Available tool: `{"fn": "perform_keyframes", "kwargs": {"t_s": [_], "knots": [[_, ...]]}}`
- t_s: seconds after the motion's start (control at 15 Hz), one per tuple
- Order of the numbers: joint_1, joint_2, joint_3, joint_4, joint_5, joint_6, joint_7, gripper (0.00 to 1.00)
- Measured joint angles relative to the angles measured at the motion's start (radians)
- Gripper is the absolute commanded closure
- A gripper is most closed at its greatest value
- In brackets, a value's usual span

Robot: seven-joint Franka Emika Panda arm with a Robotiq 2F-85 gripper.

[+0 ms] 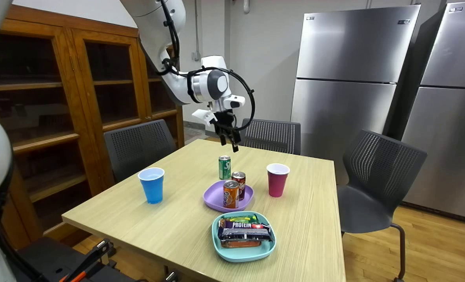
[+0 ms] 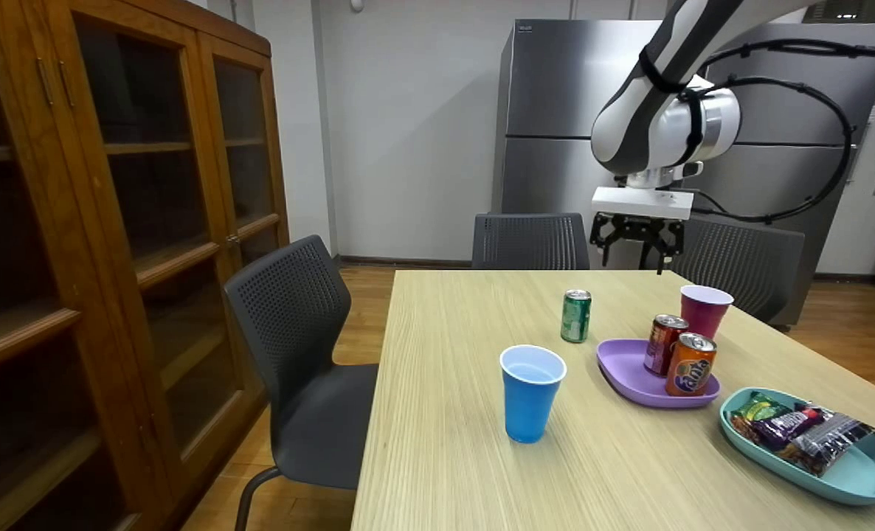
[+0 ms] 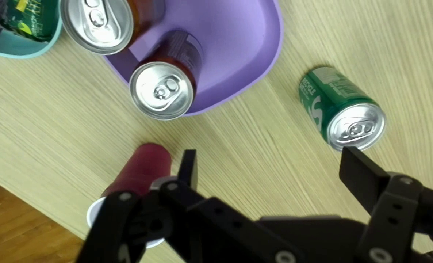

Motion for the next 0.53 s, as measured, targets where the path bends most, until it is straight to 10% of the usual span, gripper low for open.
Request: {"fn": "perform_keyframes", "kwargs": {"t_s": [0.53], "knots": [[0.011, 0.005, 0.013, 0.007, -0.003, 0.0, 0.001, 0.0]]}}
